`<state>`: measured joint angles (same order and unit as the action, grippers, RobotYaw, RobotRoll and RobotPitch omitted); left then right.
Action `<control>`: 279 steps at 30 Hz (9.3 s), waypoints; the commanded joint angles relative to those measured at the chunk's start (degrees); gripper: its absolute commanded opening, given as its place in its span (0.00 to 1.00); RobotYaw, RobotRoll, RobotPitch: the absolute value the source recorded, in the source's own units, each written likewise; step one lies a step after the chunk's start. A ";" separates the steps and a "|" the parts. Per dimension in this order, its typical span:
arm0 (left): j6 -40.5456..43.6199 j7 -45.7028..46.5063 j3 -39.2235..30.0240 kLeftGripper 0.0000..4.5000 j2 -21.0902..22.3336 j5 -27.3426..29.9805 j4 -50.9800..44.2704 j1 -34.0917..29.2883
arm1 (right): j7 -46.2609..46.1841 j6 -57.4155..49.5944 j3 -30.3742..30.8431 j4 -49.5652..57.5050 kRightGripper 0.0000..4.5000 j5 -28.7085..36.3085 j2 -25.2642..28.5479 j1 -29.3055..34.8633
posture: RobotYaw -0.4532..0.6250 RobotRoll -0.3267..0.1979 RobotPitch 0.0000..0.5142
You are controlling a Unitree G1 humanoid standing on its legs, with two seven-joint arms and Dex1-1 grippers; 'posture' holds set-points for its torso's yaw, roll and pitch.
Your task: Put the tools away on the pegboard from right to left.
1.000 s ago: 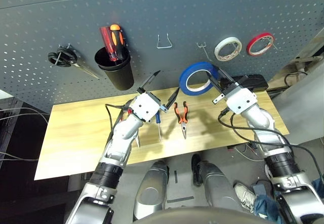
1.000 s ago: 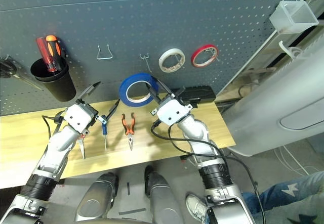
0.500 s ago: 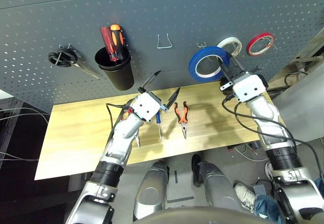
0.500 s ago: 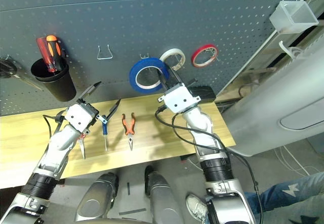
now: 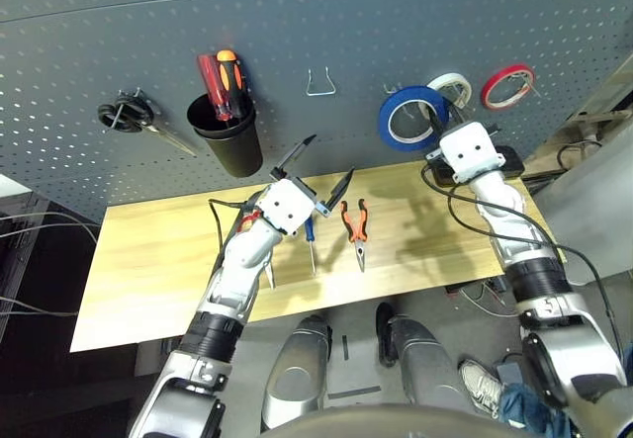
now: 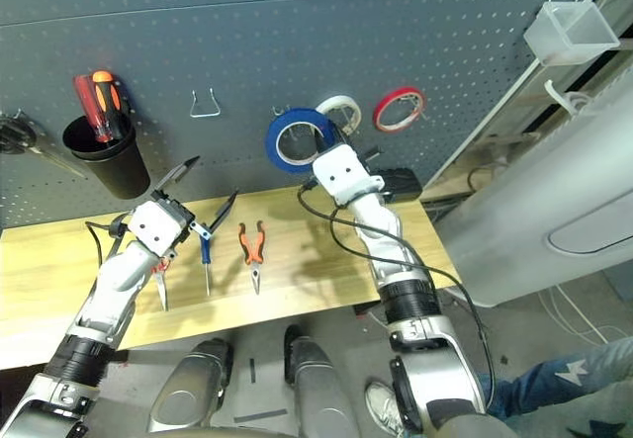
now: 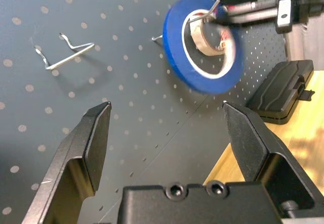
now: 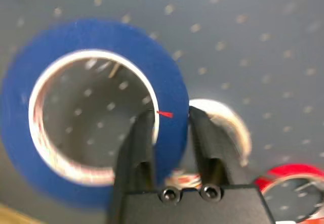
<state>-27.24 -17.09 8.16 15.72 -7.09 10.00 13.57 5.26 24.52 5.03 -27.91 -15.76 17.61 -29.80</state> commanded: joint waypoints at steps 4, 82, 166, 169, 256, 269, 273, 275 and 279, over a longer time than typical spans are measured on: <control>2.21 -1.67 0.98 1.00 0.02 0.03 0.12 -2.08 | 8.14 -5.18 1.95 4.44 0.83 3.31 0.72 11.09 | 0.61 0.62 0.36; 17.62 -12.67 1.96 1.00 4.61 5.33 -6.98 -8.62 | 26.70 -73.64 8.44 16.05 0.12 19.50 -8.12 -1.13 | 0.65 0.62 0.42; 12.32 -5.24 -4.46 1.00 1.63 6.91 -13.42 -0.38 | 26.17 -15.22 -0.60 3.91 0.12 24.24 -16.68 -27.65 | 0.66 0.62 0.50; 12.74 -5.02 -4.50 1.00 1.61 6.81 -13.70 -0.55 | 26.12 -13.10 -0.84 -0.23 0.12 24.02 -17.27 -28.30 | 0.66 0.62 0.51; 38.52 -1.10 3.23 1.00 -2.22 -3.67 24.83 12.11 | 24.63 -56.98 5.53 28.26 0.99 23.66 -1.19 16.20 | 0.57 0.62 0.47; 53.38 -0.31 0.12 1.00 -6.18 -0.84 22.98 10.37 | 24.64 -57.03 6.13 25.89 0.99 23.40 -2.08 13.21 | 0.56 0.62 0.49; 55.53 0.71 -1.38 0.86 -8.23 0.54 25.34 11.76 | 24.61 -56.92 6.16 25.56 1.00 23.34 -2.22 12.88 | 0.56 0.62 0.49; 56.83 1.89 -2.35 0.72 -9.24 1.09 27.36 12.75 | 24.65 -56.56 6.16 25.00 1.00 23.25 -2.33 12.53 | 0.56 0.62 0.49; 58.21 3.63 -2.94 0.39 -9.78 1.07 29.60 13.85 | 24.74 -56.23 6.03 23.86 1.00 23.10 -2.47 11.60 | 0.56 0.62 0.48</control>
<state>29.46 -14.13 5.45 6.31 -6.26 37.38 28.30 29.68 -32.20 10.33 -3.11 7.92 15.27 -18.04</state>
